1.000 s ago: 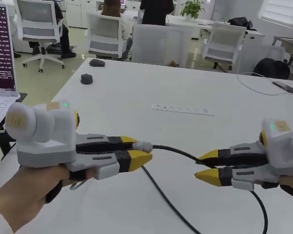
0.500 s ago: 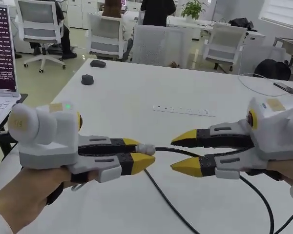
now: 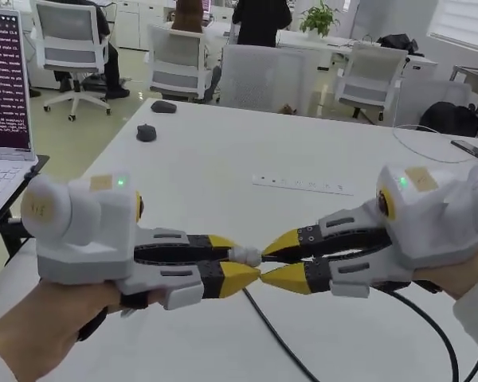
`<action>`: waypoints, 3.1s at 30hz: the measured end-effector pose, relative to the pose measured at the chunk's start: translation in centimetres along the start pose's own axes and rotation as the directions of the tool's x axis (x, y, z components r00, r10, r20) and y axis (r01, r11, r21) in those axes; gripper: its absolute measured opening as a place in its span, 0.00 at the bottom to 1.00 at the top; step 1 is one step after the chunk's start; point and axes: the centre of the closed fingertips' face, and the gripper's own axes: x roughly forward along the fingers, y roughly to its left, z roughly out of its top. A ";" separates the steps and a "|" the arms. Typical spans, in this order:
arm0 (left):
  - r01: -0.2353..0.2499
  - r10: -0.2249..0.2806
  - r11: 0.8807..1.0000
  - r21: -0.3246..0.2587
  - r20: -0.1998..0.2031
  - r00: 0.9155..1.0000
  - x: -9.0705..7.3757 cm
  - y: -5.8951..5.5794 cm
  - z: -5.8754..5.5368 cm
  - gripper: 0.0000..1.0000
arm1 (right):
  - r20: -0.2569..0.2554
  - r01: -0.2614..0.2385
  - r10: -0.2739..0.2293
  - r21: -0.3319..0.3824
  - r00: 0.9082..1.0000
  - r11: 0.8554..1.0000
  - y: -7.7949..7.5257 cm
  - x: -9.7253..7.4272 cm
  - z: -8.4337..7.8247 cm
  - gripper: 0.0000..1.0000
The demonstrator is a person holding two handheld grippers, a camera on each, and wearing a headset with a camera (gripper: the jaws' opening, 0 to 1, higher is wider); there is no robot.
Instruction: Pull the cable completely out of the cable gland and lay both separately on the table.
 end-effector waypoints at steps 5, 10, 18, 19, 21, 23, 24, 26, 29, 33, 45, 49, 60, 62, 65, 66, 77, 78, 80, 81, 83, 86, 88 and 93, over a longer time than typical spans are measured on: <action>0.005 -0.005 1.000 -0.001 0.006 1.000 0.1 -0.1 0.2 0.16 | 0.019 0.014 -0.014 0.015 1.000 1.000 -0.5 -0.2 0.3 0.03; -0.005 0.005 1.000 -0.006 0.016 1.000 0.0 0.1 0.4 0.16 | 0.024 0.029 -0.030 0.014 0.999 0.999 -0.8 -0.1 0.4 0.02; -0.033 0.035 0.998 -0.049 0.049 0.998 -0.6 1.0 0.8 0.16 | 0.033 0.072 -0.073 0.035 0.997 0.997 -1.7 -1.1 -0.1 0.02; -0.035 0.038 0.998 -0.053 0.050 0.998 -0.6 1.1 0.8 0.16 | 0.033 0.077 -0.078 0.040 0.996 0.996 -1.8 -1.2 -0.2 0.02; -0.041 0.044 0.997 -0.062 0.050 0.998 -0.6 1.2 0.7 0.16 | 0.029 0.087 -0.088 0.051 0.996 0.995 -1.9 -1.7 -0.7 0.02; -0.044 0.048 0.997 -0.067 0.048 0.998 -0.7 1.3 0.6 0.16 | 0.022 0.097 -0.099 0.061 0.995 0.993 -2.0 -2.1 -1.3 0.02; -0.045 0.049 0.997 -0.068 0.047 0.998 -0.6 1.3 0.6 0.16 | 0.019 0.103 -0.104 0.062 0.994 0.993 -1.9 -2.2 -1.6 0.02; -0.044 0.047 0.996 -0.071 0.045 0.998 -0.6 1.3 0.6 0.16 | 0.014 0.111 -0.112 0.066 0.994 0.992 -2.0 -2.7 -2.4 0.02; -0.042 0.046 0.996 -0.078 0.047 0.998 -0.7 1.2 0.7 0.16 | 0.013 0.124 -0.125 0.052 0.992 0.991 -1.8 -3.1 -3.5 0.02; -0.054 0.059 0.994 -0.095 0.051 0.997 -1.1 1.2 0.8 0.16 | 0.024 0.138 -0.140 0.062 0.990 0.988 -1.9 -2.8 -4.8 0.02; -0.134 0.141 0.983 -0.126 0.049 0.989 -2.2 2.9 0.5 0.16 | 0.040 0.163 -0.167 0.089 0.985 0.983 -2.9 -2.1 -7.4 0.03; -0.137 0.144 0.983 -0.126 0.046 0.989 -2.1 3.2 0.3 0.16 | 0.023 0.140 -0.143 0.107 0.989 0.984 -2.8 -2.5 -7.4 0.03; -0.111 0.113 0.990 -0.083 0.026 0.993 -0.9 2.8 -0.4 0.16 | 0.040 0.141 -0.151 0.183 0.988 0.973 -3.6 -3.4 -3.2 0.27; -0.092 0.092 0.992 -0.081 -0.002 0.996 -0.5 2.5 -1.0 0.16 | 0.045 0.120 -0.128 0.157 0.991 0.980 -3.4 -3.1 -2.4 0.25; -0.080 0.078 0.995 -0.063 -0.026 0.997 -0.3 1.9 -1.3 0.16 | 0.043 0.107 -0.113 0.120 0.993 0.987 -3.1 -2.2 -1.9 0.27; -0.071 0.070 0.995 -0.064 -0.024 0.997 -0.3 1.8 -1.2 0.16 | 0.040 0.100 -0.106 0.115 0.994 0.988 -3.0 -2.0 -2.0 0.27; -0.051 0.051 0.998 -0.035 -0.005 0.999 -0.4 1.3 -0.3 0.16 | 0.075 0.034 -0.038 0.050 0.996 0.998 -2.0 0.8 -0.9 0.06; -0.055 0.055 0.998 -0.039 0.001 0.999 -0.4 1.4 -0.2 0.16 | 0.074 0.036 -0.040 0.051 0.997 0.998 -2.1 0.7 -0.9 0.06; -0.050 0.050 0.997 -0.057 0.004 0.999 -0.4 1.5 -0.2 0.16 | 0.078 0.024 -0.030 0.078 0.997 0.997 -2.1 0.7 -1.0 0.05; -0.050 0.050 0.997 -0.059 0.005 0.999 -0.4 1.5 -0.3 0.16 | 0.077 0.020 -0.026 0.079 0.997 0.997 -2.1 0.7 -1.0 0.05; -0.050 0.051 0.997 -0.060 0.004 0.999 -0.4 1.5 -0.3 0.16 | 0.074 0.016 -0.022 0.072 0.997 0.997 -2.0 0.7 -1.1 0.05; -0.057 0.058 0.997 -0.058 0.007 0.998 -0.5 1.7 -0.2 0.16 | 0.082 0.011 -0.018 0.083 0.996 0.996 -2.0 0.8 -1.1 0.04; -0.059 0.060 0.996 -0.065 0.010 0.998 -0.6 1.7 -0.2 0.16 | 0.083 0.009 -0.016 0.084 0.996 0.996 -2.0 0.8 -1.1 0.04; -0.068 0.070 0.994 -0.080 0.023 0.997 -0.8 2.0 0.0 0.16 | 0.080 0.033 -0.040 0.090 0.996 0.995 -2.4 0.4 -1.5 0.04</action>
